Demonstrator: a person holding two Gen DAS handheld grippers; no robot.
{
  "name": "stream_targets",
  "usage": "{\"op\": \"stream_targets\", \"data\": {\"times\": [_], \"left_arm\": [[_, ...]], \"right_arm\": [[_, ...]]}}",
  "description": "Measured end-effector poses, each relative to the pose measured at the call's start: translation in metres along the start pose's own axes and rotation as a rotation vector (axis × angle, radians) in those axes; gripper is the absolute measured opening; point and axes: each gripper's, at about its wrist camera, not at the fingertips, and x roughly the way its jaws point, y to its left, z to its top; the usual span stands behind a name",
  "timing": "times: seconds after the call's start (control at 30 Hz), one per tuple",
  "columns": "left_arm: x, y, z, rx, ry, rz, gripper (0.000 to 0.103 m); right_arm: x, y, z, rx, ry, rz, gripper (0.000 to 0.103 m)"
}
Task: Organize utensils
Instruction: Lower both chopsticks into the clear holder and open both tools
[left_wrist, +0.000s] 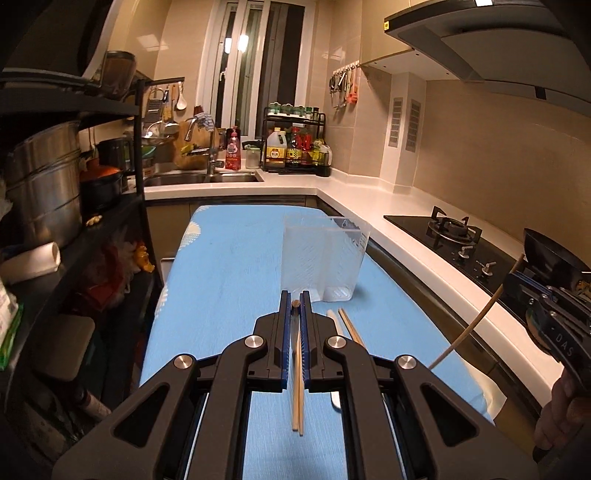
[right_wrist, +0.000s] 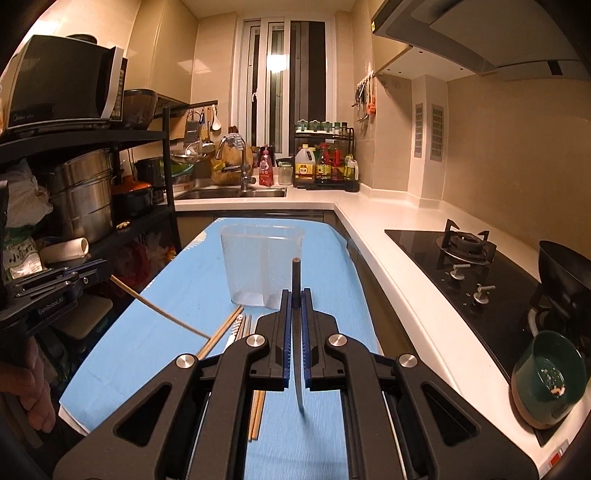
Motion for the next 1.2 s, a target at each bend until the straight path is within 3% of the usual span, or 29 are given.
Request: {"op": "stream_targets", "data": {"times": [0.47,0.8,1.03,1.2], "left_arm": [[0.036,0.003,0.068,0.002,0.147,-0.020,0.005],[0.050,0.004,0.142,0.036,0.199,-0.086,0.005],[0.061,0.003,0.208,0.026,0.103,-0.081,0.005],[0.071,0.000,0.244,0.003,0.021,-0.077,0.005]], "right_arm": [[0.048,-0.018,0.043,0.044,0.006,0.032,0.005],[0.065,-0.007,0.119,0.041,-0.048,0.109,0.005],[0.079,0.003,0.190,0.024,-0.132,0.133,0.005],[0.098,0.011,0.214,-0.001,-0.171,0.119,0.005]]}}
